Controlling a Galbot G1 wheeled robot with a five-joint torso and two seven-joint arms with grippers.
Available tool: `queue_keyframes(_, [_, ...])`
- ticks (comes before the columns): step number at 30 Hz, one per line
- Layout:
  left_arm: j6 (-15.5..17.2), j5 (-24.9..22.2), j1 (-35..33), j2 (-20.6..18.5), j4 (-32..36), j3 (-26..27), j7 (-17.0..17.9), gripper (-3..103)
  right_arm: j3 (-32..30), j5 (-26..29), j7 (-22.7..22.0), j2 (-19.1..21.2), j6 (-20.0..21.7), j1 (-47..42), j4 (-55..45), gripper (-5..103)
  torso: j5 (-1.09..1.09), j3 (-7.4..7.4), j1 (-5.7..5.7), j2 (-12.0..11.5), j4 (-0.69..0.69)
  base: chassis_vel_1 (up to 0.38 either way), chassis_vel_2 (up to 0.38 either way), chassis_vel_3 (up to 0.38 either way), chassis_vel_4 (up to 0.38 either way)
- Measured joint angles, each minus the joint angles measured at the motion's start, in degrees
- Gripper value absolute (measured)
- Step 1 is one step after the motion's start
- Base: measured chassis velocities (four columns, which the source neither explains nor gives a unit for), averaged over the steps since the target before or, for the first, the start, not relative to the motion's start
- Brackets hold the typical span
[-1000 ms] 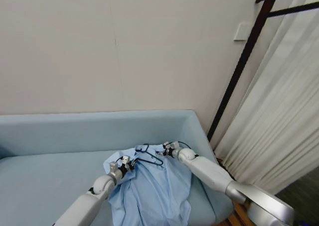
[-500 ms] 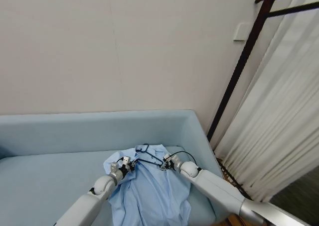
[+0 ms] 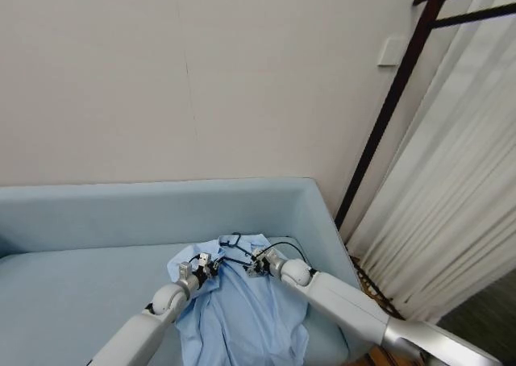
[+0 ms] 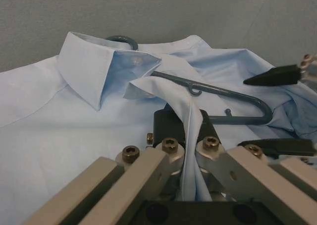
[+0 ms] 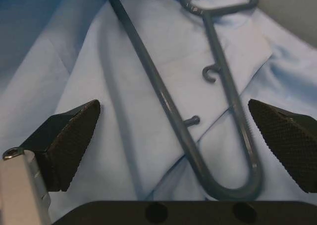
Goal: Pick up the clothes from the sofa and hang them on the clothes hanger.
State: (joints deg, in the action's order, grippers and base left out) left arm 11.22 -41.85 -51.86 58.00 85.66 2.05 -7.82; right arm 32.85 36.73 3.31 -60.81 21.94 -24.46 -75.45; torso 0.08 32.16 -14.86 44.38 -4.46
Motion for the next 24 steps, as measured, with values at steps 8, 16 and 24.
queue_keyframes(8, [0.0, -0.31, -0.2, -0.76, 1.0, 0.35, 0.0, 0, -1.36, 3.77, -0.74, -2.61, 0.01, 0.52, 6.49, 87, 0.0, 0.0, 0.0, 0.0, 0.01, 0.0, 0.0, 0.0, 0.0])
queue_keyframes(16, [0.01, -0.5, -0.21, -0.78, 0.83, 0.4, -0.33, 0, -1.27, 0.69, 1.52, -3.71, -1.19, 2.84, 11.97, 86, 0.0, 0.0, 0.0, 0.0, 0.0, 0.0, 0.0, 0.0, 0.0])
queue_keyframes(24, [-0.04, -0.51, -0.39, -0.38, 0.57, 0.4, -0.63, 0, -1.73, -0.66, 2.55, -6.28, -2.68, 6.27, 18.24, 86, 0.0, 0.0, 0.0, 0.0, 0.0, 0.0, 0.0, 0.0, 0.0])
